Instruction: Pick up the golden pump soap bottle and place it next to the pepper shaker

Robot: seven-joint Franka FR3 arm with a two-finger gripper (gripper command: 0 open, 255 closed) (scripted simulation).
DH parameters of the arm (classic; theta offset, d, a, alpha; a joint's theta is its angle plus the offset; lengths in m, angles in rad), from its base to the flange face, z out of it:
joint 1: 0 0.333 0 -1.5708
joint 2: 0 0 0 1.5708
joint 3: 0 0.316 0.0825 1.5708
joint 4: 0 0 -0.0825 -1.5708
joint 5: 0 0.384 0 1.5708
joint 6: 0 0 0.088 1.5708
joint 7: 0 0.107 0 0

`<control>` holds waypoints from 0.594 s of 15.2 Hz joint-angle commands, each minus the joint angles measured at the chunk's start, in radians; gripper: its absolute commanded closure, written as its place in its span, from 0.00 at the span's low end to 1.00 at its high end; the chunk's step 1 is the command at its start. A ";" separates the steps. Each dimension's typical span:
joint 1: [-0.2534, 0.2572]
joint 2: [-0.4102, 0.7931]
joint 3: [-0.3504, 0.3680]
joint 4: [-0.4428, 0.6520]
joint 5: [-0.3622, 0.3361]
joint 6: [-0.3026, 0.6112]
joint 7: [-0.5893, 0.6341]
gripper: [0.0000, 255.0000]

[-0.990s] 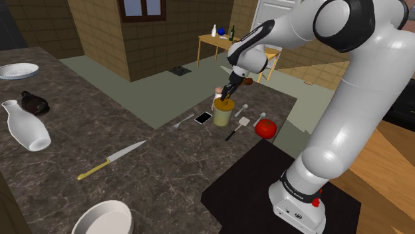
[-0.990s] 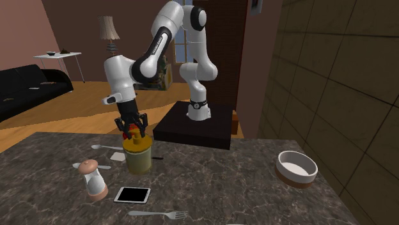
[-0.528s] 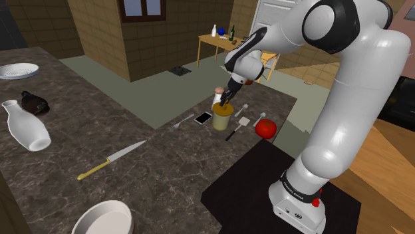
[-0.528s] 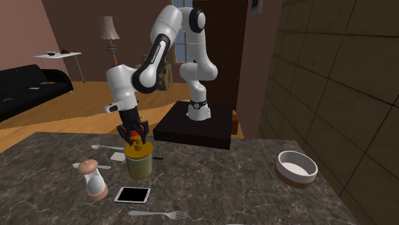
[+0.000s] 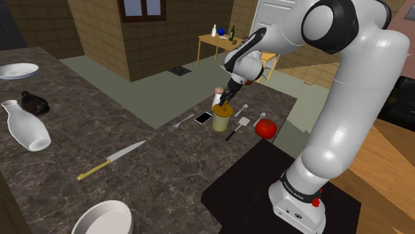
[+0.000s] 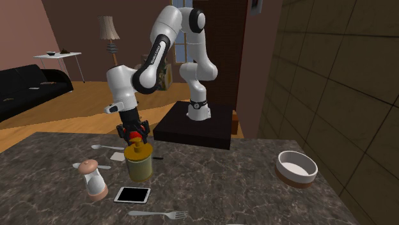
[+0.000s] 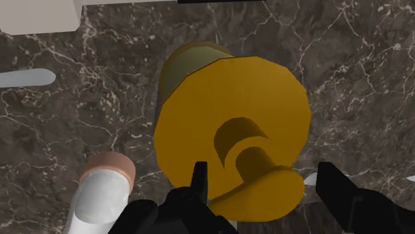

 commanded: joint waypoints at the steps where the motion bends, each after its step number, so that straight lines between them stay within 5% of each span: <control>1: 0.000 0.000 0.000 0.000 0.000 0.000 0.000 0.00; 5: 0.000 0.000 0.000 0.000 0.000 0.000 0.000 0.00; 9: 0.000 -0.105 -0.039 0.002 -0.102 -0.092 0.067 0.00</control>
